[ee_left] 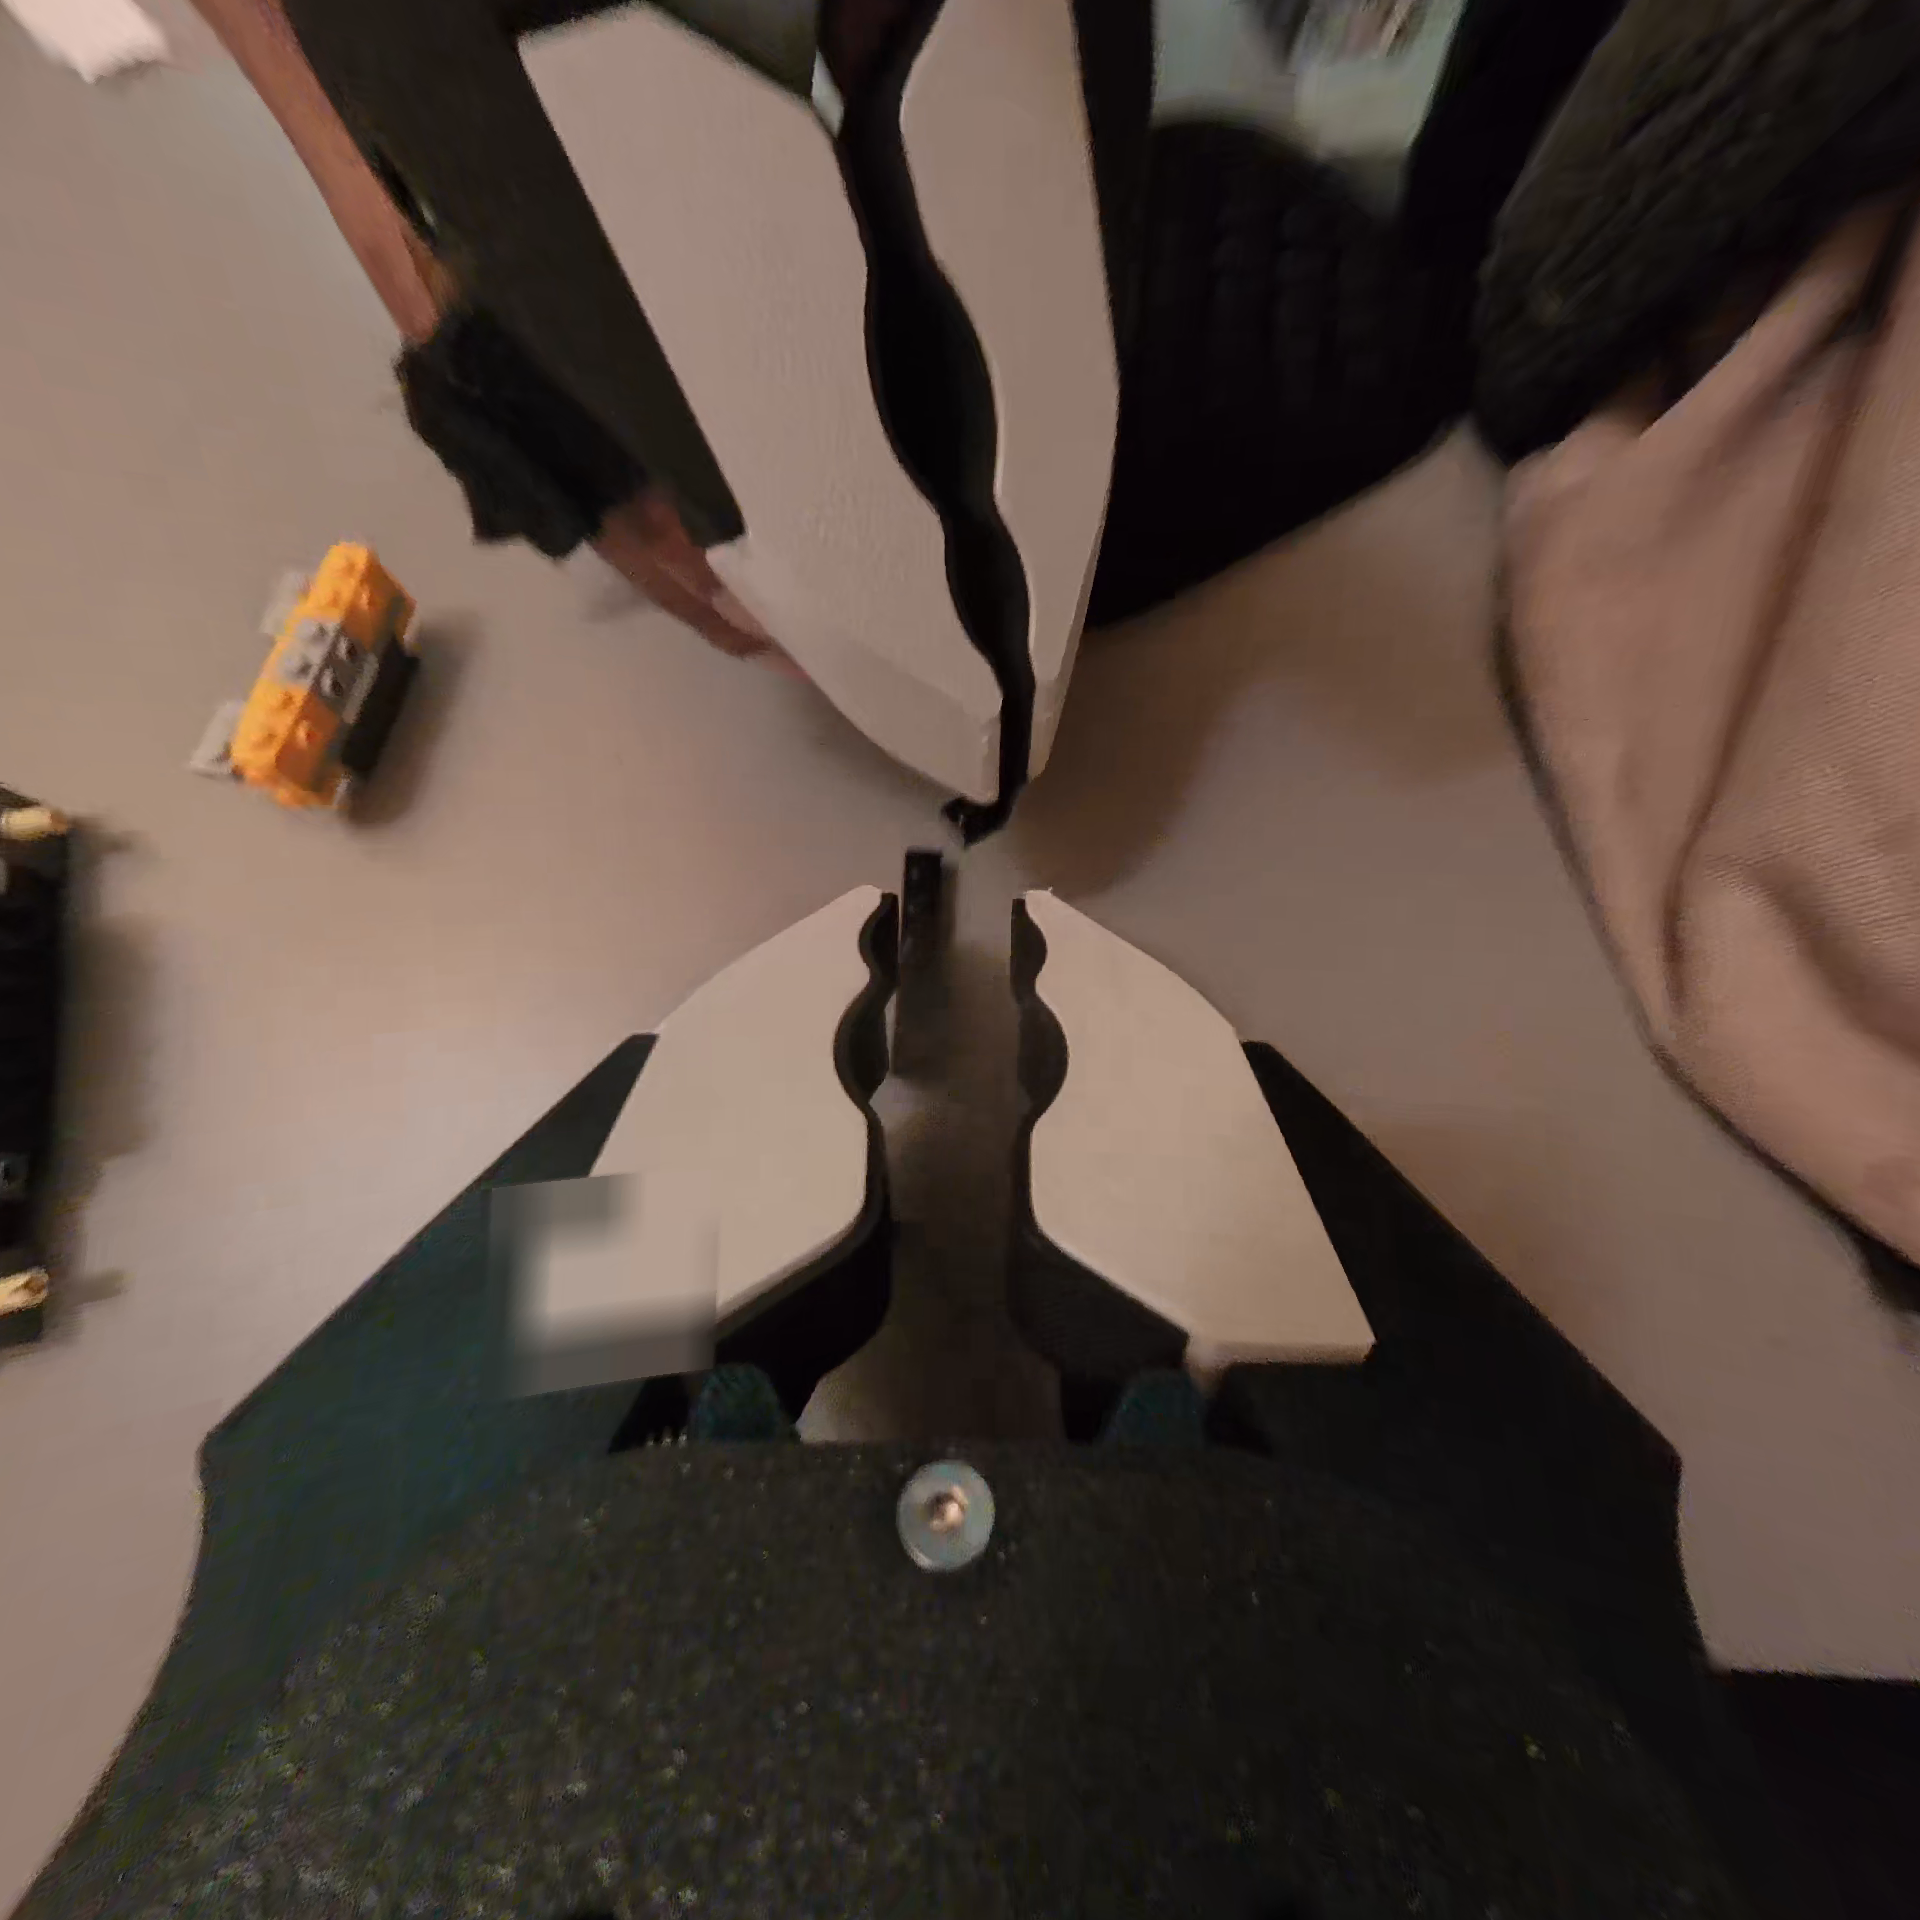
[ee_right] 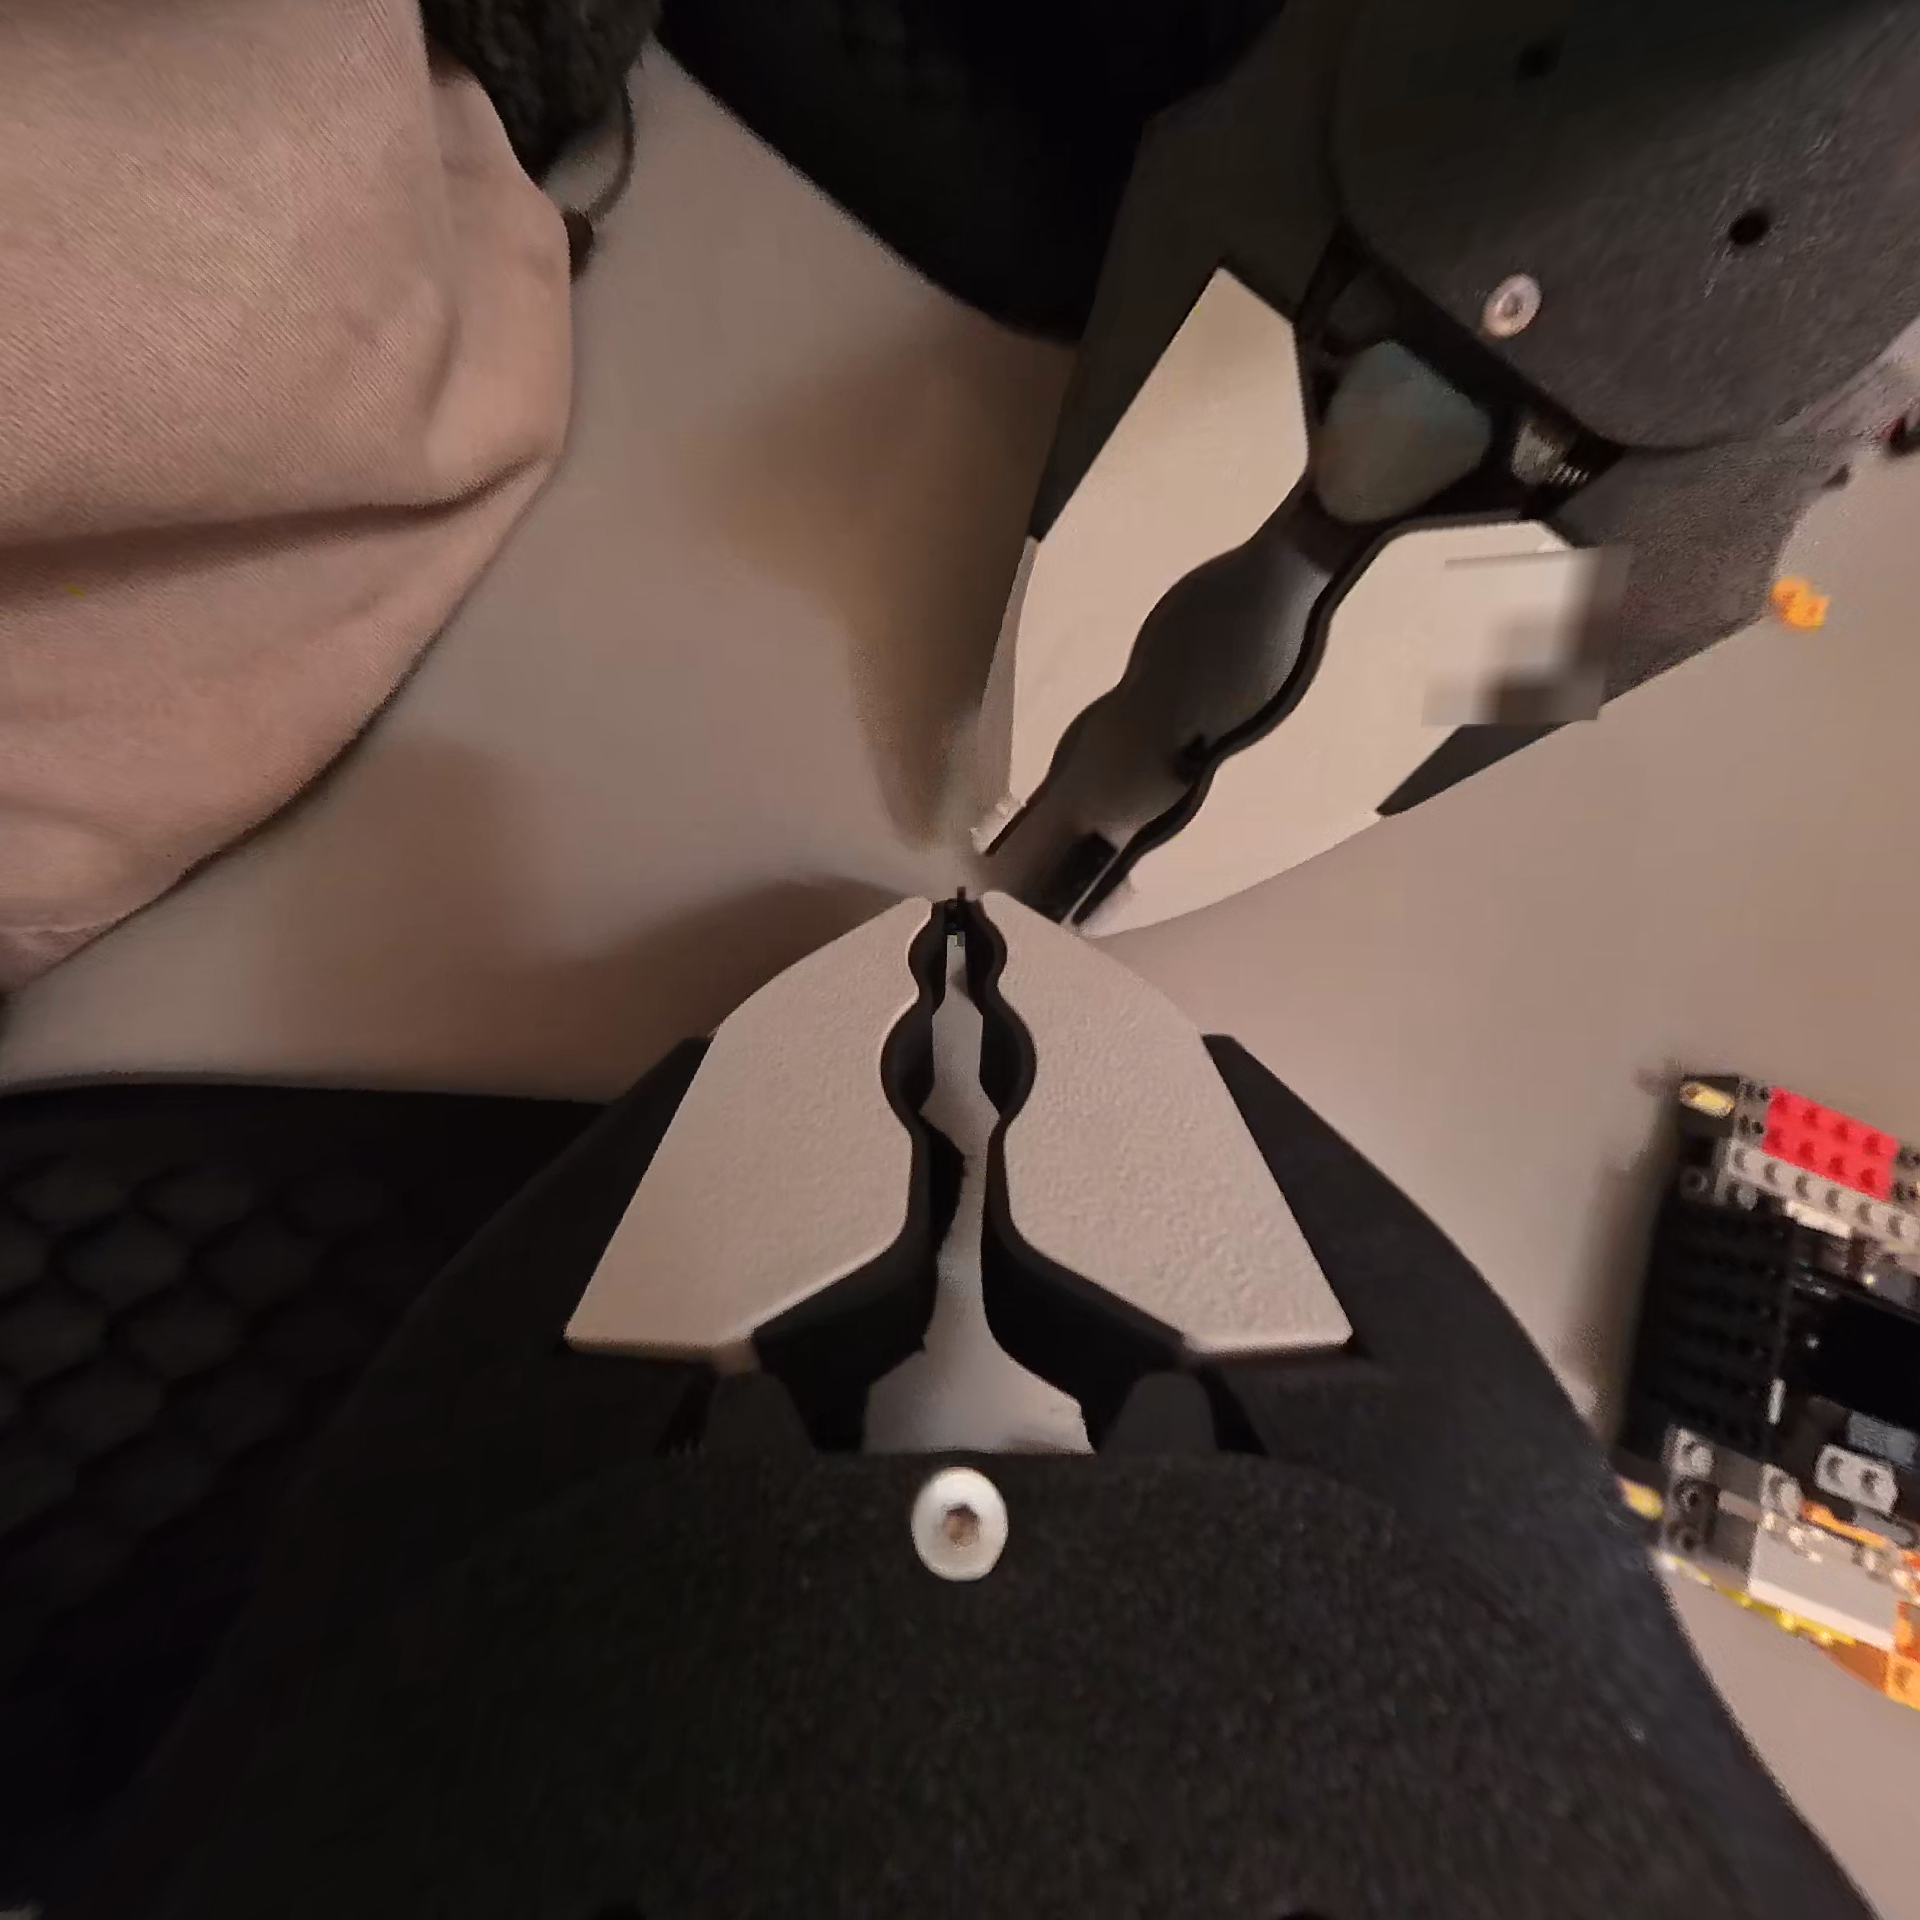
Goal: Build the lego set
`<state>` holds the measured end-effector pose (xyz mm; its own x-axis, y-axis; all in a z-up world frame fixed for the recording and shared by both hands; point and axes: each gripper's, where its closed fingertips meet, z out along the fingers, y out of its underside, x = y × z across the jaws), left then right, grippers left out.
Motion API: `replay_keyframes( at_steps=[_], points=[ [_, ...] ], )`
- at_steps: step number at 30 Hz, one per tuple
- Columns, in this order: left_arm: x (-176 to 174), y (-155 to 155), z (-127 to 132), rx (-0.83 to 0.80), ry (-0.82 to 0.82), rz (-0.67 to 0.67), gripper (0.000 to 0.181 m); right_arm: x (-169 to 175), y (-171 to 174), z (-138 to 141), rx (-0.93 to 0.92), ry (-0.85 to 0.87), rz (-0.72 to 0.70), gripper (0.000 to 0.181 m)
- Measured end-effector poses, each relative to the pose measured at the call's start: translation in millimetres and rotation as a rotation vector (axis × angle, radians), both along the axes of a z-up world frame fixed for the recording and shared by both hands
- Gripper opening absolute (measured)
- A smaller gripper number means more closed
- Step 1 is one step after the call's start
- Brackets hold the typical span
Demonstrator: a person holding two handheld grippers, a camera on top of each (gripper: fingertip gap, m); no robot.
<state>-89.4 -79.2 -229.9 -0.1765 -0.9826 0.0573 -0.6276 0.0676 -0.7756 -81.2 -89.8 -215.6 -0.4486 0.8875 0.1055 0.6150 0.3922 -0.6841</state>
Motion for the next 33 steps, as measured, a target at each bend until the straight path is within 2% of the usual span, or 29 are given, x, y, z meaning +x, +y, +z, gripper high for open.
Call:
replay_keyframes(
  at_steps=[1, 7, 23, 26, 30, 33],
  points=[
    [2.7, -4.2, 7.9, -0.042, -0.057, -0.011, 0.019, -1.8, -1.6, 5.2, -0.007, 0.027, 0.009, 0.003],
    [7.4, -17.7, 36.6, -0.219, -0.242, -0.069, 0.012, -4.5, -11.6, 28.6, -0.031, 0.132, 0.060, 0.003],
    [8.0, -33.9, 50.9, -0.277, -0.314, -0.152, 0.011, -5.8, -26.6, 45.3, -0.066, 0.206, 0.091, 0.003],
    [8.6, -20.6, 50.5, -0.237, -0.318, -0.072, 0.009, -5.6, -11.0, 46.5, -0.066, 0.218, -0.017, 0.007],
    [8.3, 7.8, 55.9, -0.124, -0.351, 0.110, 0.008, 1.1, 21.2, 50.9, -0.114, 0.282, -0.311, 0.019],
    [12.0, 19.8, 57.4, -0.021, -0.342, 0.196, 0.008, 3.1, 34.2, 49.3, -0.144, 0.351, -0.505, 0.020]
  ],
)
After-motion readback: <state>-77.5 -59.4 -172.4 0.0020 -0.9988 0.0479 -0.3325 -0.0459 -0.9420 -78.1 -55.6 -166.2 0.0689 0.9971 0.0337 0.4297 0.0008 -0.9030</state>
